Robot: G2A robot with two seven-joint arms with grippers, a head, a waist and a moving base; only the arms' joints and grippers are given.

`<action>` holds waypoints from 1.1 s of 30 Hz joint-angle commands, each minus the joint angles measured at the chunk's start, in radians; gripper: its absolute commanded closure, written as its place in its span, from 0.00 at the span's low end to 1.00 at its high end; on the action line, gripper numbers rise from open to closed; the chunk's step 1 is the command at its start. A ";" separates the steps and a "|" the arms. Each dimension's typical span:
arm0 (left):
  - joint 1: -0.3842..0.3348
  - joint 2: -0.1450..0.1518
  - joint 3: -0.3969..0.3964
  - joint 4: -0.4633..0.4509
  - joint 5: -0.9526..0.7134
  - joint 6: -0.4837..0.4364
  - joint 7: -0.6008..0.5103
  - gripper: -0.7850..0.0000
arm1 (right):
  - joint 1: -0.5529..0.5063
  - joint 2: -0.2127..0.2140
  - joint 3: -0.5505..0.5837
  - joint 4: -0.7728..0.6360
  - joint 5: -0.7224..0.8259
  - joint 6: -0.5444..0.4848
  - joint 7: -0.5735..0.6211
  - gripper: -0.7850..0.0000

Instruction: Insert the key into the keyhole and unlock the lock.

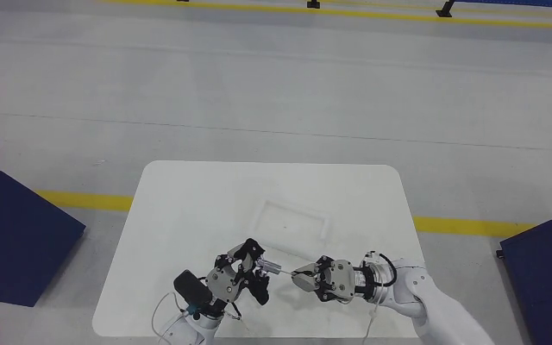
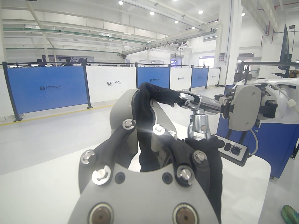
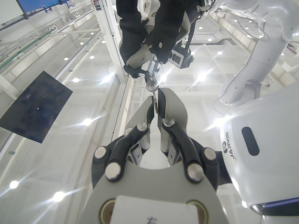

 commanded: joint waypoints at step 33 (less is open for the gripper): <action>0.000 0.003 0.009 0.000 -0.048 -0.010 0.004 1.00 | 0.003 0.018 0.020 -0.036 0.159 0.008 -0.194 0.00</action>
